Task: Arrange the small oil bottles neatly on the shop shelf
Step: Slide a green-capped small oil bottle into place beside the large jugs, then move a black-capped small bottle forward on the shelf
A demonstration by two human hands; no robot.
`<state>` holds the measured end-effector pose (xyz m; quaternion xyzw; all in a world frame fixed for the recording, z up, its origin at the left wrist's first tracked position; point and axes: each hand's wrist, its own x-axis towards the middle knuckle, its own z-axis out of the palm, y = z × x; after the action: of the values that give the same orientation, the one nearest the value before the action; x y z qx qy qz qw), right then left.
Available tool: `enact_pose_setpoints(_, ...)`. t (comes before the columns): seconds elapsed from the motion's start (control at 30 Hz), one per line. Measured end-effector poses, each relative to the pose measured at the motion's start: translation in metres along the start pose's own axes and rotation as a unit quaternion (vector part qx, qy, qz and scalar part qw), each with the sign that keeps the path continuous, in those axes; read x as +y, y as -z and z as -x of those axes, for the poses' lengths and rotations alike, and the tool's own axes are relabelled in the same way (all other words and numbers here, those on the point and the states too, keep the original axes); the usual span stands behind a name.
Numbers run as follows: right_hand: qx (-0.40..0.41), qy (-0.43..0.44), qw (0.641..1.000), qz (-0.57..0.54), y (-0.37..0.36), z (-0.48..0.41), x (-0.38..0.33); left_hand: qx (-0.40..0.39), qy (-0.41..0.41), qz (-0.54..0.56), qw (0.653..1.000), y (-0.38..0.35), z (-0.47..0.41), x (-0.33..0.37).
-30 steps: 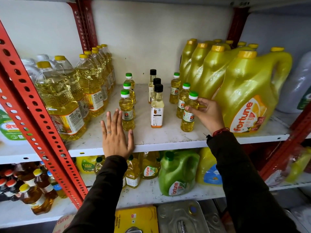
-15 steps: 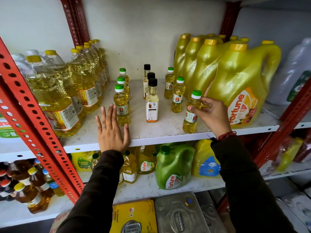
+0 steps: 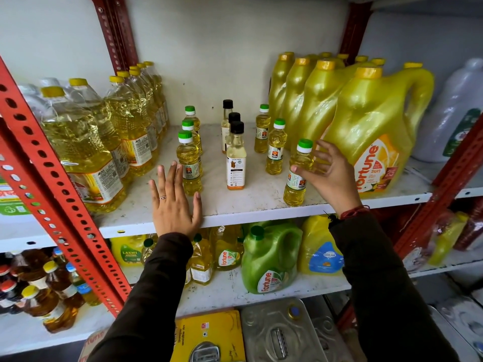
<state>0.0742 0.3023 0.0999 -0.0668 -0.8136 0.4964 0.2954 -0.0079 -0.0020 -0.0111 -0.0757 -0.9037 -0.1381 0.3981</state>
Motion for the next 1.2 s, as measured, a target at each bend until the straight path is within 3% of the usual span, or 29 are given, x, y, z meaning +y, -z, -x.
enact_pose_setpoints(0.2, 0.07, 0.108, 0.991, -0.045, -0.001, 0.005, -0.033, -0.003, -0.001, -0.009, 1.0, -0.001, -0.001, -0.001)
enact_pose_setpoints(0.33, -0.021, 0.105, 0.992, -0.072, -0.034, 0.003, -0.052, -0.005, -0.002, -0.015, 1.0, -0.003, -0.001, -0.003)
enact_pose_setpoints(0.5, -0.149, 0.009, 0.989, -0.004, -0.095, -0.022, -0.042, 0.0, -0.002, -0.016, 1.0, -0.003, -0.001, -0.004)
enact_pose_setpoints(0.63, -0.174, -0.01, 0.984, -0.028, -0.125, -0.038, -0.036, -0.001, -0.004, -0.017, 1.0, -0.003, -0.001, -0.003)
enact_pose_setpoints(1.03, -0.011, 0.026, 0.998, 0.061, -0.145, -0.042, -0.034, -0.01, -0.006, -0.024, 1.0, -0.004, -0.001, -0.004)
enact_pose_setpoints(1.2, -0.026, 0.028, 0.996, 0.084, -0.143, -0.046, -0.031, -0.008, -0.007, -0.026, 1.0, -0.003, -0.001, -0.004)
